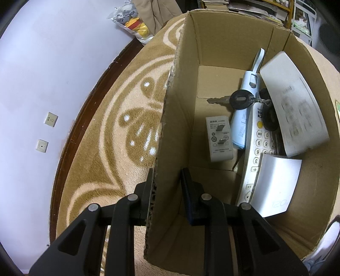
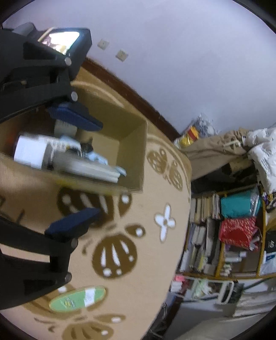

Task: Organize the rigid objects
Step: 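Release the white button remote into the box, right gripper, then move the right gripper to the green Pochacco board and grasp it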

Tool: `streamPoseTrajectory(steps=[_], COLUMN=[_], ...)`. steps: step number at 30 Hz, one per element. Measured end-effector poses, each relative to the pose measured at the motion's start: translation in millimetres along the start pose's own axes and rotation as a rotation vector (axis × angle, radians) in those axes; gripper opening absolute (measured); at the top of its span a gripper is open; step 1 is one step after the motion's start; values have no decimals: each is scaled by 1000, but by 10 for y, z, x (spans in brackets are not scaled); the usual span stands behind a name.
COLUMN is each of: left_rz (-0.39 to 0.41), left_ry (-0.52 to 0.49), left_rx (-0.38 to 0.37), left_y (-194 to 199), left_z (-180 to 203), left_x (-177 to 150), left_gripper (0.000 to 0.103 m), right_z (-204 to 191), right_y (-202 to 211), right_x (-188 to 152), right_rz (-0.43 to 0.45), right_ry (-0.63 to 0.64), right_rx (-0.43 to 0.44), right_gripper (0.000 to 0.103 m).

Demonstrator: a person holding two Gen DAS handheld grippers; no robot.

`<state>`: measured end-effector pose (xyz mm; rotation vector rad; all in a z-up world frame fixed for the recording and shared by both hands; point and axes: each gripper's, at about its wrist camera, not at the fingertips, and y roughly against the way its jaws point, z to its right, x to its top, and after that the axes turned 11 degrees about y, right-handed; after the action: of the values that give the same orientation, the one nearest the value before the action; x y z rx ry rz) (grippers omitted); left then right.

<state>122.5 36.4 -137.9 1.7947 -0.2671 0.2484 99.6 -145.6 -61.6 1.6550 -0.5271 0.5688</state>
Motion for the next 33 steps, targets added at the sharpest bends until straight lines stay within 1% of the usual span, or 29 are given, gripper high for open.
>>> streamPoseTrajectory(steps=[1,3,6,9,16,19,22,26,28,33], left_rz=[0,2,2,0,0,0,1,2,1,2], left_ry=[-1,-5,-3,-1,-1,-2,-5,-6,-4,-6], left_rx=[0,6,3,1,1,1,4,4,4,6], left_y=[-1,-8,-3,9,19,24,33,38,39,37], left_z=[2,17,14,4,-1,0,5,8,7,7], left_x=[-1,-4,-5,3,8,8,7,5,5,-1], left_gripper=[23,23,23,23,23,23,23,23,23,23], right_z=[59,148,356,563,1093,1326,1534,1752,1847,2060], right_y=[20,44,35,20,-46,-94,-142,-228,-253,-374], right_x=[8,6,-15,-50,-185,-282,-382,-496,-548,-687], right_rz=[-4,-2,-19,-37,-87,-117,-123,-144,-140,-170], right_ry=[3,12,17,11,8,-39,-88,-127,-152,-178], right_rx=[-23,-52,-97,-110,-183,-197,-207,-219,-217,-253], right_gripper=[92,94,94,94,94,94,94,94,94,94])
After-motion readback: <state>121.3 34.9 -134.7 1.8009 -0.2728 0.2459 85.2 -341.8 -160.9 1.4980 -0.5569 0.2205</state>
